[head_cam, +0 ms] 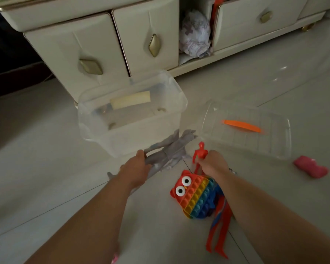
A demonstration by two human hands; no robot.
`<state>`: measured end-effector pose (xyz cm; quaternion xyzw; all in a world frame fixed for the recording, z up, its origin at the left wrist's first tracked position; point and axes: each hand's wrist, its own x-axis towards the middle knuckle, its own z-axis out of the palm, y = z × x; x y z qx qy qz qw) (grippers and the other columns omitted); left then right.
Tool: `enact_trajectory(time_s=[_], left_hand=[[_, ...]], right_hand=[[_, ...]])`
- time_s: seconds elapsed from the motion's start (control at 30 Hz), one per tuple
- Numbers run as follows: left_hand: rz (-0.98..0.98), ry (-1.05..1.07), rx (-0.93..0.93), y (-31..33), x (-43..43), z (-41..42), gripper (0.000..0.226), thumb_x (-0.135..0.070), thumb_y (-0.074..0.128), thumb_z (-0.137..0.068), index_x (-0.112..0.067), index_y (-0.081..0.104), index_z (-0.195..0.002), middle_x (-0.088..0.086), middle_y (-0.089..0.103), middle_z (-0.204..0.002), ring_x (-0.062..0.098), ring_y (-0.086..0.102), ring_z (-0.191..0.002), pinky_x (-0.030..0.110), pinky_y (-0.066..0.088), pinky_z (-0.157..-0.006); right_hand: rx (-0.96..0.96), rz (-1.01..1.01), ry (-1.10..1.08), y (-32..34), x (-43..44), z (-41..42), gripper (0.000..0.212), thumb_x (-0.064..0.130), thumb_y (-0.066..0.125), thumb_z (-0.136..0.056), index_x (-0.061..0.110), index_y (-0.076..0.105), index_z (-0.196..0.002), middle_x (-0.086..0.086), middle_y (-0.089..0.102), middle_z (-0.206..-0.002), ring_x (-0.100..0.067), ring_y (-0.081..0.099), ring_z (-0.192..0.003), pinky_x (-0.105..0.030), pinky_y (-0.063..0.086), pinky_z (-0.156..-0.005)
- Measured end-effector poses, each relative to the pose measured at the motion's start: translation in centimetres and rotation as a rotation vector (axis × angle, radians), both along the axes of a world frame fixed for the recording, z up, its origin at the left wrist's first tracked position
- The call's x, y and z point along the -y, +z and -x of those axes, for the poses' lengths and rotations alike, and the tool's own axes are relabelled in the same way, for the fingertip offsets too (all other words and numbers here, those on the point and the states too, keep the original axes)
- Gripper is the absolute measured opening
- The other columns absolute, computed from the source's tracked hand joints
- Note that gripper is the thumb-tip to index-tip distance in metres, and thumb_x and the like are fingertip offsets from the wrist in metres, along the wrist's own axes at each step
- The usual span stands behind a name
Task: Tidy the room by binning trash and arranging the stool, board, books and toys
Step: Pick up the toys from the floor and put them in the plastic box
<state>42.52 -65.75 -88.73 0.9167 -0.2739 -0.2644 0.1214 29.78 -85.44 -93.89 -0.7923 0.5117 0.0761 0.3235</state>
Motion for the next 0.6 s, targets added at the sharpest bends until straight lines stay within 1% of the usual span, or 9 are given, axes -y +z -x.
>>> enact_trajectory(time_s=[0.07, 0.13, 0.2, 0.27, 0.3, 0.37, 0.43, 0.53, 0.6], left_hand=[[0.071, -0.018, 0.025, 1.1, 0.4, 0.1, 0.026, -0.027, 0.044, -0.098, -0.010, 0.040, -0.117, 0.013, 0.062, -0.110, 0.032, 0.060, -0.099, 0.044, 0.048, -0.086], [0.135, -0.035, 0.062, 2.6, 1.0, 0.3, 0.026, -0.029, 0.045, -0.097, -0.010, 0.041, -0.115, 0.011, 0.062, -0.105, 0.031, 0.060, -0.094, 0.041, 0.049, -0.081], [0.194, -0.028, 0.107, 4.5, 1.5, 0.4, 0.027, -0.033, 0.045, -0.097, -0.013, 0.043, -0.115, 0.007, 0.062, -0.101, 0.029, 0.060, -0.091, 0.039, 0.048, -0.079], [0.262, -0.015, 0.137, 6.2, 1.8, 0.1, 0.027, -0.036, 0.046, -0.096, -0.017, 0.046, -0.114, 0.001, 0.063, -0.100, 0.024, 0.060, -0.091, 0.036, 0.047, -0.077], [0.302, -0.009, 0.137, 7.0, 1.9, -0.2, 0.025, -0.037, 0.048, -0.094, -0.019, 0.048, -0.112, 0.000, 0.064, -0.099, 0.022, 0.060, -0.089, 0.034, 0.046, -0.075], [0.391, 0.022, 0.114, 8.9, 2.1, -1.1, 0.020, -0.035, 0.053, -0.092, -0.020, 0.051, -0.105, 0.000, 0.066, -0.096, 0.020, 0.061, -0.086, 0.034, 0.047, -0.075], [0.457, 0.051, 0.125, 11.0, 1.9, -2.3, 0.019, -0.033, 0.055, -0.091, -0.019, 0.053, -0.103, 0.001, 0.066, -0.095, 0.021, 0.063, -0.088, 0.034, 0.049, -0.078], [0.473, 0.095, 0.272, 13.2, 1.2, -4.3, 0.024, -0.033, 0.054, -0.092, -0.017, 0.052, -0.110, 0.003, 0.064, -0.096, 0.025, 0.061, -0.091, 0.033, 0.046, -0.077], [0.457, 0.133, 0.367, 13.6, 0.6, -5.7, 0.025, -0.030, 0.051, -0.094, -0.015, 0.051, -0.114, 0.009, 0.065, -0.101, 0.031, 0.061, -0.096, 0.035, 0.045, -0.079]], right_hand=[[0.146, 0.106, -0.124, 2.0, 0.5, 0.0, 0.031, 0.030, 0.043, -0.099, 0.005, 0.059, -0.093, 0.002, 0.056, -0.074, -0.018, 0.059, -0.067, -0.025, 0.039, -0.056], [0.295, 0.174, -0.218, 4.4, 1.1, -0.1, 0.031, 0.030, 0.038, -0.101, 0.007, 0.058, -0.094, -0.001, 0.060, -0.075, -0.016, 0.057, -0.061, -0.025, 0.036, -0.052], [0.441, 0.260, -0.276, 6.8, 1.6, -0.4, 0.034, 0.028, 0.039, -0.101, 0.003, 0.061, -0.099, -0.009, 0.065, -0.088, -0.024, 0.057, -0.072, -0.028, 0.033, -0.060], [0.594, 0.312, -0.305, 9.0, 1.7, -0.9, 0.031, 0.025, 0.041, -0.100, 0.001, 0.060, -0.099, -0.008, 0.059, -0.087, -0.024, 0.053, -0.078, -0.025, 0.028, -0.063], [0.680, 0.315, -0.311, 9.8, 1.7, -1.2, 0.029, 0.025, 0.043, -0.100, 0.002, 0.061, -0.098, -0.008, 0.060, -0.087, -0.024, 0.056, -0.079, -0.026, 0.032, -0.064], [0.850, 0.296, -0.334, 11.5, 1.6, -2.2, 0.025, 0.028, 0.045, -0.098, 0.009, 0.061, -0.093, -0.009, 0.066, -0.087, -0.029, 0.065, -0.081, -0.038, 0.049, -0.072], [0.953, 0.268, -0.350, 13.1, 1.4, -3.3, 0.019, 0.030, 0.046, -0.095, 0.016, 0.057, -0.087, -0.006, 0.067, -0.082, -0.031, 0.068, -0.078, -0.051, 0.053, -0.076], [1.036, 0.138, -0.345, 14.7, 1.1, -5.4, 0.017, 0.031, 0.049, -0.089, 0.017, 0.057, -0.085, -0.004, 0.068, -0.077, -0.031, 0.069, -0.080, -0.054, 0.053, -0.080], [1.026, 0.031, -0.323, 15.2, 0.6, -7.1, 0.019, 0.028, 0.049, -0.091, 0.012, 0.059, -0.088, -0.008, 0.069, -0.080, -0.030, 0.069, -0.082, -0.049, 0.054, -0.080]])
